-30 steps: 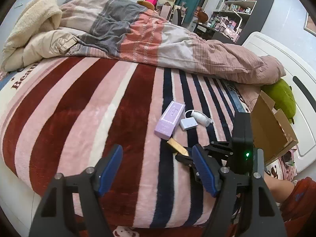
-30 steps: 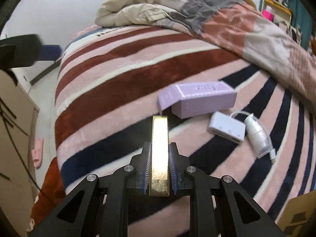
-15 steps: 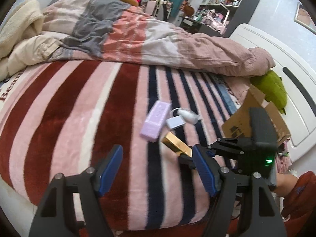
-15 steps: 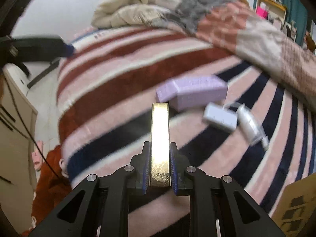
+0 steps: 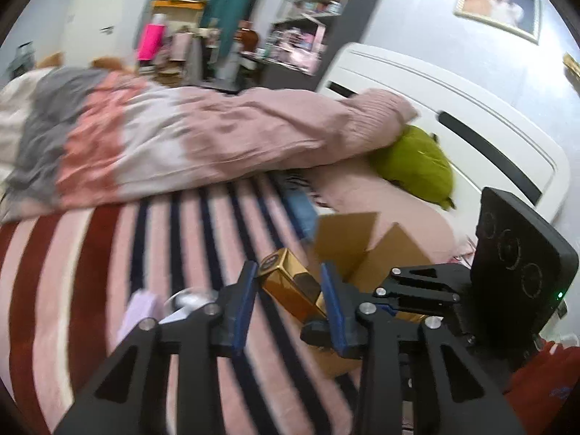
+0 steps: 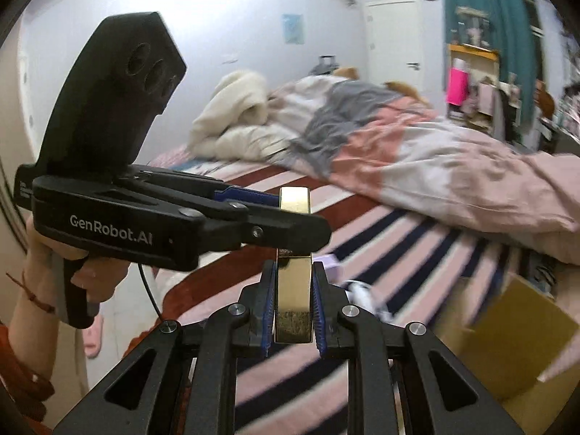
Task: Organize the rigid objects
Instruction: 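Lower the lipstick into the cardboard box and open the right gripper, then return the right gripper and grasp the lilac Enjoy Traveling box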
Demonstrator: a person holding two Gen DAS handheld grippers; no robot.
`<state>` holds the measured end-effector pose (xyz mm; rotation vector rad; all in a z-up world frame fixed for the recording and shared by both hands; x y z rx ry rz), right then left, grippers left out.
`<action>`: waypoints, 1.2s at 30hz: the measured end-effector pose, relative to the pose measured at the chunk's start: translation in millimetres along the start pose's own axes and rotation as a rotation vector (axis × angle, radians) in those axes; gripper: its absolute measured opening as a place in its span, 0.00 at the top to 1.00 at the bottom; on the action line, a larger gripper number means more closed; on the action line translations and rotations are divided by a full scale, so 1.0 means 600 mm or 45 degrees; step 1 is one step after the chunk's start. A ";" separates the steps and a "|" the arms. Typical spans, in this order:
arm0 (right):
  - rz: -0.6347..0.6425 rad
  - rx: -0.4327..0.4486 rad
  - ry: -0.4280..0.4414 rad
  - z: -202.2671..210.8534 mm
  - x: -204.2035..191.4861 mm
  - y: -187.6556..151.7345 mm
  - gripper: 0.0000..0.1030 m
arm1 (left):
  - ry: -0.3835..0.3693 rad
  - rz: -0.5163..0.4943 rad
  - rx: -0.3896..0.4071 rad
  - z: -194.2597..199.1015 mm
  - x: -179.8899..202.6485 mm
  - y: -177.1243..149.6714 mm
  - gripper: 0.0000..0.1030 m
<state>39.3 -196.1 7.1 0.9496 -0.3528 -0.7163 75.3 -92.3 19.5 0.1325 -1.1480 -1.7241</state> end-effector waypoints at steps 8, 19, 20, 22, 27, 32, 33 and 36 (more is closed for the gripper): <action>-0.161 -0.220 -0.122 0.052 0.154 -0.046 0.87 | -0.068 -0.126 -0.279 -0.181 0.097 0.027 0.69; -0.151 -0.497 -0.191 0.032 0.185 -0.108 0.87 | -0.020 -0.166 -0.421 -0.226 0.101 -0.009 0.57; -0.156 -0.509 -0.206 0.033 0.186 -0.110 0.87 | -0.031 -0.160 -0.401 -0.211 0.098 -0.007 0.51; -0.172 -0.504 -0.228 0.032 0.191 -0.107 0.86 | -0.059 -0.149 -0.307 -0.163 0.090 0.006 0.43; -0.089 -0.323 -0.186 0.045 0.125 -0.053 0.83 | 0.180 -0.090 -0.104 -0.017 0.010 0.003 0.31; 0.013 -0.241 0.066 -0.014 -0.016 -0.004 0.63 | 0.469 0.042 0.002 0.104 -0.098 -0.057 0.30; 0.028 -0.254 0.114 -0.036 -0.045 -0.003 0.61 | 0.508 0.081 0.013 0.126 -0.124 -0.076 0.29; 0.039 -0.319 0.176 -0.112 -0.102 -0.018 0.42 | 0.552 0.163 0.012 0.161 -0.182 -0.123 0.29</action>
Point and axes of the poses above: each gripper's, at about its wrist camera, not at the fingertips, and z roughly against the way its jaws point, x to its right, y to its top, the point moved 4 cm from there along -z, roughly the way its jaws point, and after that the axes turned 8 degrees about -y, right-handed, at the moved point
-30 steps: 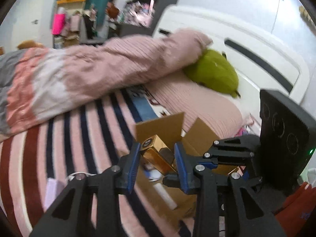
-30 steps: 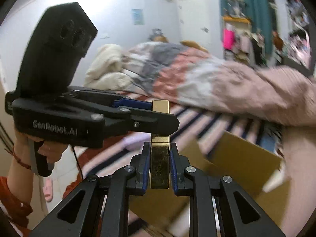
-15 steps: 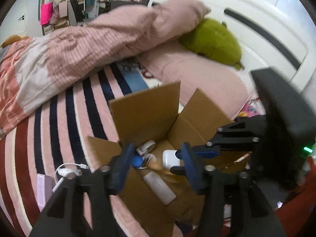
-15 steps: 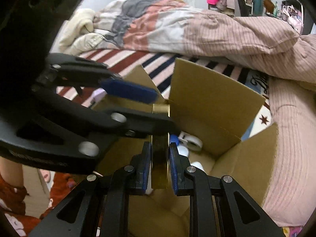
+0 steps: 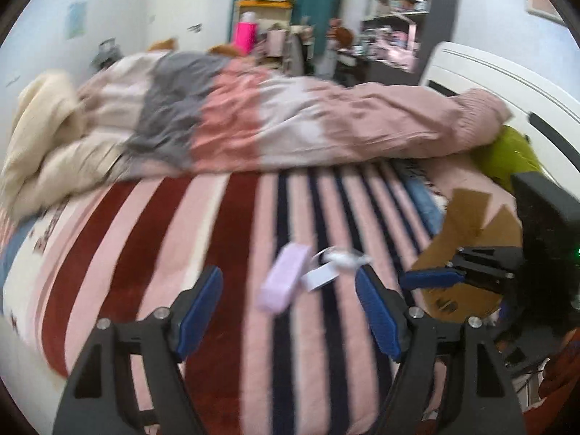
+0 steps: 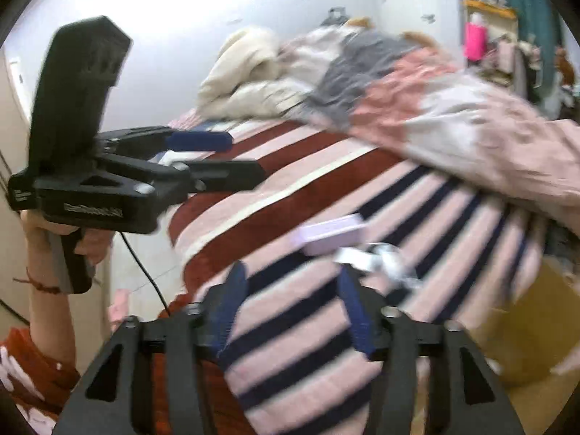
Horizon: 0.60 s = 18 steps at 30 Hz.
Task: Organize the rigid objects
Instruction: 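Return the right gripper and grasp the lilac Enjoy Traveling box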
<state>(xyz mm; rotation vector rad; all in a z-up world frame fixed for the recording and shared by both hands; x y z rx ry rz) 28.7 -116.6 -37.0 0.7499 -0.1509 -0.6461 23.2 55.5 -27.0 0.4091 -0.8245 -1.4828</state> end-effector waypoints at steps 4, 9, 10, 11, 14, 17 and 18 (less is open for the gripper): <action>-0.088 -0.081 -0.043 -0.114 0.001 -0.002 0.31 | 0.012 0.072 -0.008 0.002 -0.065 -0.046 0.29; -0.357 -0.143 -0.097 -0.234 0.056 0.004 0.31 | 0.023 0.100 -0.008 0.007 -0.110 -0.089 0.29; -0.409 -0.133 -0.104 -0.251 0.066 0.008 0.31 | 0.029 0.108 -0.009 0.009 -0.120 -0.096 0.29; -0.439 -0.119 -0.116 -0.262 0.074 0.011 0.31 | 0.033 0.115 -0.012 0.007 -0.126 -0.098 0.29; -0.504 -0.084 -0.168 -0.286 0.090 0.022 0.31 | 0.045 0.142 -0.020 0.004 -0.147 -0.110 0.29; -0.524 -0.101 -0.203 -0.309 0.097 0.032 0.31 | 0.040 0.162 -0.024 -0.002 -0.158 -0.114 0.29; -0.527 -0.106 -0.200 -0.316 0.098 0.035 0.31 | 0.039 0.169 -0.026 -0.003 -0.160 -0.116 0.29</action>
Point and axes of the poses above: each gripper's, at about its wrist camera, not at the fingertips, and z roughly against the way its jaws point, x to its right, y to its top, the point moved 4 cm from there along -z, roughly the way its jaws point, and after that the axes turned 8 degrees about -y, right-handed, at the moved point
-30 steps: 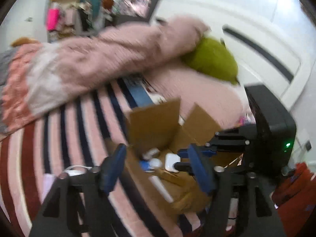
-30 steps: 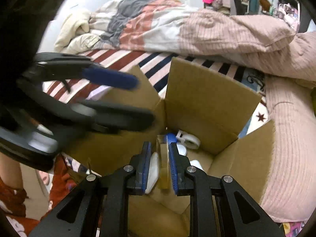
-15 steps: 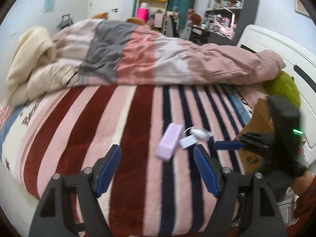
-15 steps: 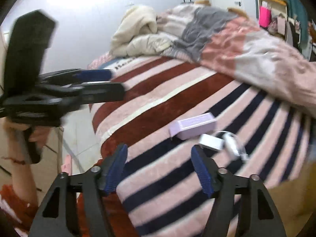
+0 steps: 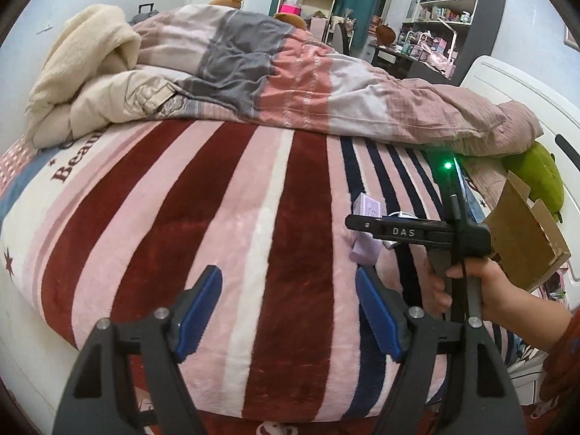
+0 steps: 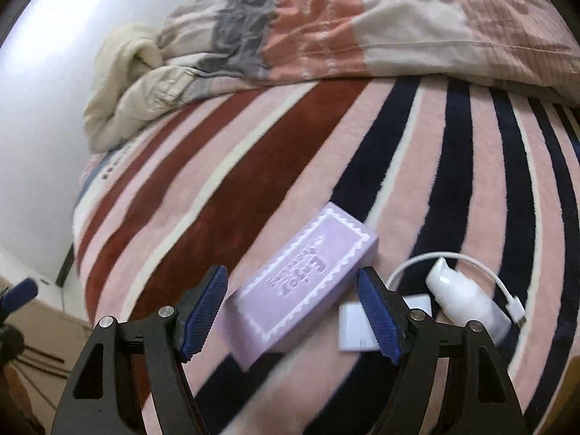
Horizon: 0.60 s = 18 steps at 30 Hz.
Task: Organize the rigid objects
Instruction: 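Return the right gripper and grasp the lilac Enjoy Traveling box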
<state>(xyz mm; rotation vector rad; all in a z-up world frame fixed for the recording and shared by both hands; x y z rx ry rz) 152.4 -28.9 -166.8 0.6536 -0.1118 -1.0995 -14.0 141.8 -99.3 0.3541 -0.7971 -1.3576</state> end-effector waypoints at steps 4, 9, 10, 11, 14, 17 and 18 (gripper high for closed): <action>0.067 -0.002 -0.018 -0.009 -0.016 -0.003 0.51 | -0.001 0.003 -0.003 0.000 0.001 -0.001 0.29; 0.204 -0.067 0.060 0.017 -0.033 -0.028 0.67 | -0.001 -0.011 -0.003 0.002 0.013 0.002 0.29; 0.236 -0.083 0.074 0.020 -0.037 -0.034 0.67 | -0.012 -0.013 -0.001 0.003 0.019 0.002 0.29; 0.298 -0.123 0.087 0.021 -0.044 -0.043 0.67 | -0.025 -0.014 -0.001 0.003 0.024 0.002 0.29; 0.413 -0.171 0.043 0.020 -0.050 -0.077 0.65 | -0.044 -0.024 -0.002 0.004 0.043 0.003 0.29; 0.431 -0.107 0.038 0.019 -0.049 -0.088 0.65 | -0.054 -0.029 -0.006 0.007 0.061 0.002 0.29; 0.421 -0.097 0.054 0.020 -0.047 -0.086 0.66 | -0.055 -0.027 -0.007 0.009 0.066 0.000 0.29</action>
Point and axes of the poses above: each gripper's, at about its wrist camera, not at the fingertips, and z roughly against the way its jaws point, x to its right, y to its top, the point moved 4 cm from there along -z, roughly the way its jaws point, and after that the axes turned 8 degrees about -y, right-handed, at the moved point
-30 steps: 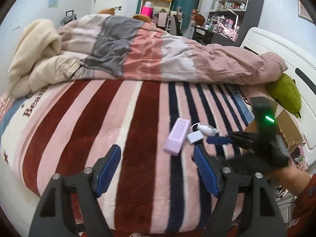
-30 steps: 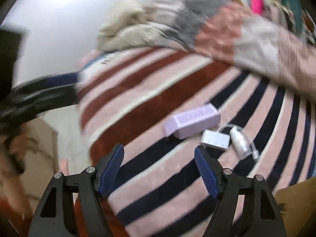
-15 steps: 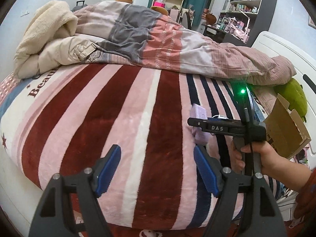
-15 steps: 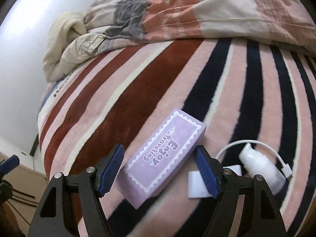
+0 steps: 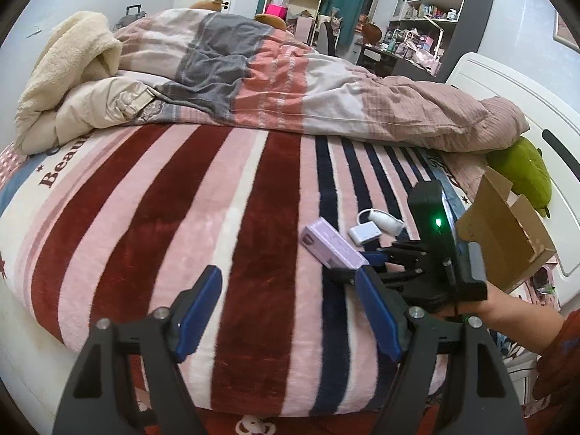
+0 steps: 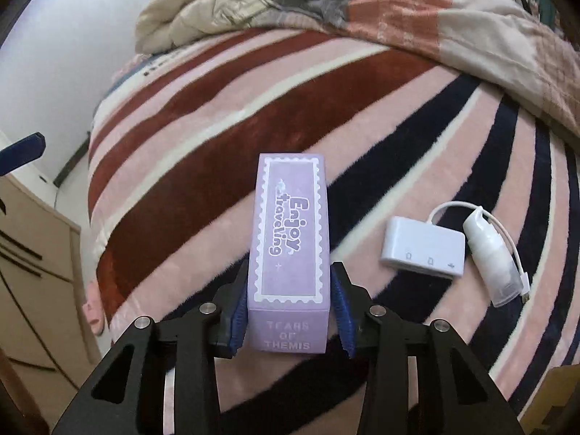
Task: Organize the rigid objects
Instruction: 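Return the right gripper and grasp the lilac Enjoy Traveling box, then carry the lilac box into the cardboard box and release it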
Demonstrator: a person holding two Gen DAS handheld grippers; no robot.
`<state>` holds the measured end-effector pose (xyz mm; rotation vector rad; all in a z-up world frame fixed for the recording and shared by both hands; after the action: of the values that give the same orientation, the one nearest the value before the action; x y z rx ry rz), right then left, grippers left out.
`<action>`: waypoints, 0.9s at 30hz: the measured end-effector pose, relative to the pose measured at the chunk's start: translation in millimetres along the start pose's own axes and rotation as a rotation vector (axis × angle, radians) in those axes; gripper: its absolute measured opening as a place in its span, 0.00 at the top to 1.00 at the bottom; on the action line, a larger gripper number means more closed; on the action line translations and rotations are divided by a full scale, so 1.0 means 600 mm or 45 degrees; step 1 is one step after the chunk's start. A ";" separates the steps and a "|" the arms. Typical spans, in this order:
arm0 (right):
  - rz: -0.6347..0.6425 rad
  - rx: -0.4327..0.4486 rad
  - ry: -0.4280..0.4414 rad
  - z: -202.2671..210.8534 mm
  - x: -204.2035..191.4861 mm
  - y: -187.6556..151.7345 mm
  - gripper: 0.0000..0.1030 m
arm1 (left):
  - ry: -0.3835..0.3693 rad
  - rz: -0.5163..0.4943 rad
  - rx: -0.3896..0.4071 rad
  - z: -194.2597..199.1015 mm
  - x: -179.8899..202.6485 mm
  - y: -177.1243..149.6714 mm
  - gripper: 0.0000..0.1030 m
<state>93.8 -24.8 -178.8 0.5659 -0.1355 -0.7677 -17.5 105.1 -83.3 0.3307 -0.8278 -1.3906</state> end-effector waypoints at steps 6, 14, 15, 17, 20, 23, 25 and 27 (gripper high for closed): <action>0.050 0.080 -0.002 0.057 0.001 -0.002 0.68 | -0.030 -0.002 0.005 0.009 0.034 0.008 0.29; 0.161 0.186 0.136 0.248 -0.008 -0.017 0.68 | -0.186 -0.101 0.036 -0.005 0.160 0.073 0.29; 0.158 0.195 0.134 0.260 -0.002 -0.020 0.68 | -0.223 -0.121 0.039 -0.011 0.182 0.083 0.29; 0.143 0.225 0.140 0.306 0.026 -0.031 0.68 | -0.313 -0.136 0.029 -0.024 0.218 0.102 0.29; 0.120 0.272 0.112 0.353 0.070 -0.045 0.68 | -0.425 -0.173 -0.008 -0.054 0.273 0.130 0.29; 0.067 0.301 0.105 0.389 0.118 -0.059 0.68 | -0.528 -0.191 -0.045 -0.088 0.329 0.153 0.35; 0.035 0.308 0.083 0.405 0.151 -0.070 0.68 | -0.611 -0.208 -0.077 -0.110 0.366 0.163 0.48; -0.009 0.299 0.052 0.412 0.186 -0.079 0.68 | -0.644 -0.250 -0.107 -0.131 0.404 0.169 0.52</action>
<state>66.7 -236.6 -5.0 0.8049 -0.1877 -0.7515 101.2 -125.7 6.1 -0.0129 -1.1669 -1.7202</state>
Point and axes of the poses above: each gripper's, at about its wrist camera, not at the fingertips, and z roughly against the way its jaws point, x to its right, y to its top, the point moved 4 cm from there along -z, roughly the way its jaws point, and after that the axes turned 8 degrees about -y, right-handed, at the moved point
